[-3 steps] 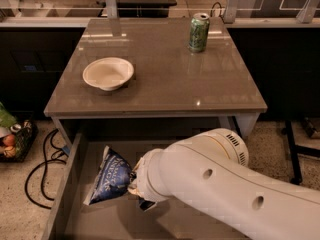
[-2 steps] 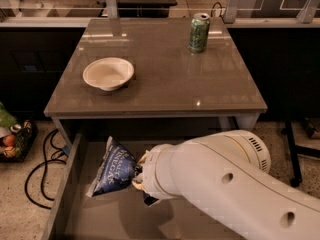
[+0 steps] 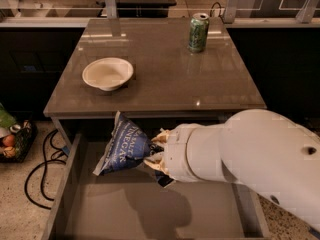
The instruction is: Pick blue chip bag from top drawer and place on counter
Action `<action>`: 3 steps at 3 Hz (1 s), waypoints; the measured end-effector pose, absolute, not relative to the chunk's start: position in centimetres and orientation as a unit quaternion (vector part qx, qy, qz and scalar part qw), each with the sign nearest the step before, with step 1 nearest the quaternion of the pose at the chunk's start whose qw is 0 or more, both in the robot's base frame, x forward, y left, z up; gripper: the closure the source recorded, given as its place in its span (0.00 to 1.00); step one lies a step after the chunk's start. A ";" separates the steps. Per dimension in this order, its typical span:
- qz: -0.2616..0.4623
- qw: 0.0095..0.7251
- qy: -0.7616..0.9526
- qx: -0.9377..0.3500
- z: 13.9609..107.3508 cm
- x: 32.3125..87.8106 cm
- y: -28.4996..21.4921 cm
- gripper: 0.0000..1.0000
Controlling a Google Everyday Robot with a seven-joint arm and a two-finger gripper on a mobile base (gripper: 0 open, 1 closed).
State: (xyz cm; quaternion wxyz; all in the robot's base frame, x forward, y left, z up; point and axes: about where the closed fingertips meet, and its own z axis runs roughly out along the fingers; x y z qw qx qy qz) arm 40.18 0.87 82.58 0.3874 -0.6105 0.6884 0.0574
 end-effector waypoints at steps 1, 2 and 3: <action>0.057 0.387 0.688 -0.611 82.6 40.2 0.9 1.00; 0.065 0.407 0.693 -0.591 83.3 42.0 -1.0 1.00; 0.071 0.429 0.694 -0.573 84.8 45.5 -4.4 1.00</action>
Offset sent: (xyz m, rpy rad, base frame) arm 0.0510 -0.0561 0.0188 0.1400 -0.0274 -0.0851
